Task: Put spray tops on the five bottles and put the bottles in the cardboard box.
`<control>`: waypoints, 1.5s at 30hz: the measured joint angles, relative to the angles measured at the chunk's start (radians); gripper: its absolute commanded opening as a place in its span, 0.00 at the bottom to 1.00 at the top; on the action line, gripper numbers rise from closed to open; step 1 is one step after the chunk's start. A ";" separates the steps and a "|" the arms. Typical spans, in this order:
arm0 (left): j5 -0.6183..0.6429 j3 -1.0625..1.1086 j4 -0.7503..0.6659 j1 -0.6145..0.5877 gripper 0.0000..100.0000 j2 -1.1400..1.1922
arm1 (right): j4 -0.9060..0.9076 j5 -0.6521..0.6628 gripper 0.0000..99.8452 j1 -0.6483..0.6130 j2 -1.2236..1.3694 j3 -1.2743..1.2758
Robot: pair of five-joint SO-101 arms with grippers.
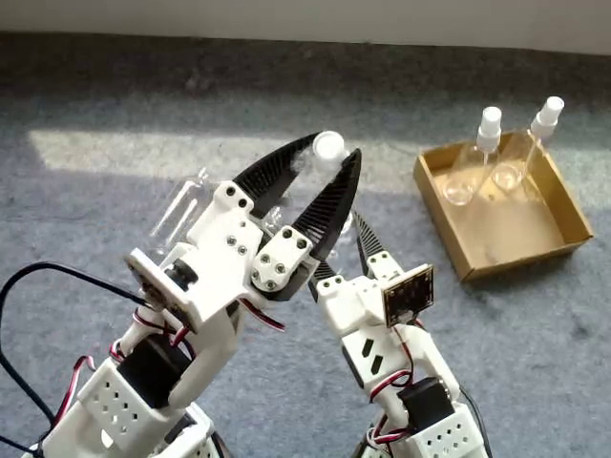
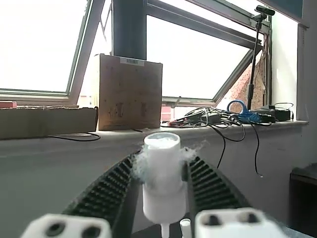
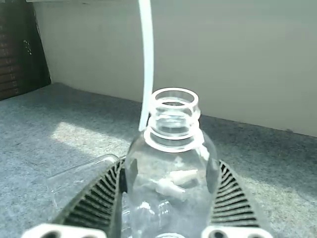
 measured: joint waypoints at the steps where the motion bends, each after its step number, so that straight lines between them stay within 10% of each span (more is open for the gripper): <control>1: 0.000 0.000 -0.003 0.000 0.00 0.000 | 0.000 0.000 0.11 0.000 0.000 0.000; 45: 0.000 0.000 -0.087 0.021 0.00 -0.005 | 0.028 0.000 0.11 -0.005 0.000 0.000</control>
